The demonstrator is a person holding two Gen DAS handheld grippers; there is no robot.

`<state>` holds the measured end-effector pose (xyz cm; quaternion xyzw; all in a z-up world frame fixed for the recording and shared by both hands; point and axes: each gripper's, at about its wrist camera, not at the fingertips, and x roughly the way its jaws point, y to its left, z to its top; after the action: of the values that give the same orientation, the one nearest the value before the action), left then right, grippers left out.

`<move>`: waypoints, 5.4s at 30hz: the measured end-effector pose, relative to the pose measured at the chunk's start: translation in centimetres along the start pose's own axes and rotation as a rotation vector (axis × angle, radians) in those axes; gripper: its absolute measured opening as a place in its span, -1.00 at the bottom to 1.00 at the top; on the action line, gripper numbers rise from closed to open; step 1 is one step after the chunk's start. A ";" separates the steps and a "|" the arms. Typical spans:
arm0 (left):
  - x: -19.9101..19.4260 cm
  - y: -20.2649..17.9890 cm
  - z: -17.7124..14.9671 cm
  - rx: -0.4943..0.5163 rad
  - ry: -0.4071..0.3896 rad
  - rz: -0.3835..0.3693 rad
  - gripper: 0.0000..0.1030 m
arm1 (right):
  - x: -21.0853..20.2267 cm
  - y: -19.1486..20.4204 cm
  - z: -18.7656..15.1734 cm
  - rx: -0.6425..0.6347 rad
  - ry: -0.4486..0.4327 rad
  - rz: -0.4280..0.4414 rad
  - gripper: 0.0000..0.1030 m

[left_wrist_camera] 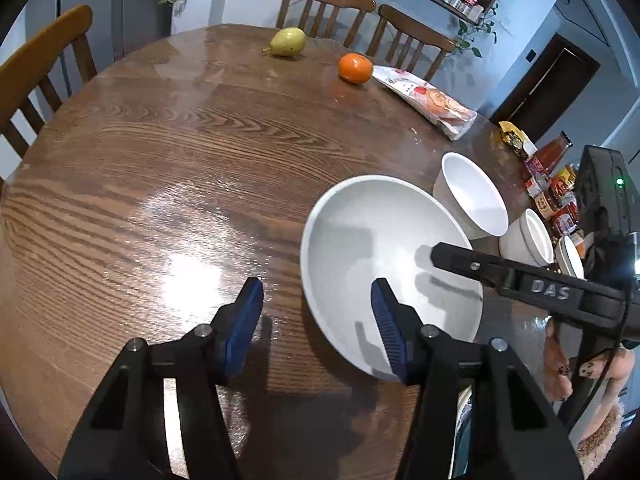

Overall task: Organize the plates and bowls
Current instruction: 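Close both grippers on the rim of the large white bowl, then lift the large white bowl with both grippers and carry it over the teal plate, then lower the large white bowl onto the teal plate and open both grippers, then move both grippers toward the smaller white bowl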

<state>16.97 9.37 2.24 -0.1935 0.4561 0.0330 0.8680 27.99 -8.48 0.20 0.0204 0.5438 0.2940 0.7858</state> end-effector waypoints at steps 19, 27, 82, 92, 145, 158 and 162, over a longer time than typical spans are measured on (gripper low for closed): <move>1.9 -1.4 -0.6 0.018 0.066 -0.016 -0.52 | 1.2 0.2 -1.1 -0.078 -0.002 -0.050 -0.75; 0.2 -4.4 -1.0 0.087 0.033 -0.053 -0.50 | -2.7 -0.3 -2.3 -0.089 -0.093 -0.086 -0.75; 6.5 -14.3 -2.7 0.286 0.212 -0.092 -0.39 | -6.0 -9.9 -6.3 0.098 -0.165 -0.236 -0.73; 6.8 -14.0 -2.6 0.282 0.220 -0.083 -0.35 | -6.0 -9.6 -6.3 0.078 -0.168 -0.248 -0.73; -9.8 -13.2 4.4 0.285 -0.168 -0.162 0.03 | -23.4 -1.8 -4.0 0.000 -0.539 -0.118 0.32; -1.5 -12.9 8.5 0.213 -0.068 -0.120 0.09 | -19.7 -3.7 2.8 0.044 -0.491 -0.017 0.48; 2.3 -12.3 8.9 0.186 -0.007 -0.103 0.07 | -15.4 -5.8 4.4 0.086 -0.421 -0.043 0.48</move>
<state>28.14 1.05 8.69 -0.1352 0.4437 -0.0538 0.8843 30.76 -19.49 12.96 0.1032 0.3802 0.2429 0.8865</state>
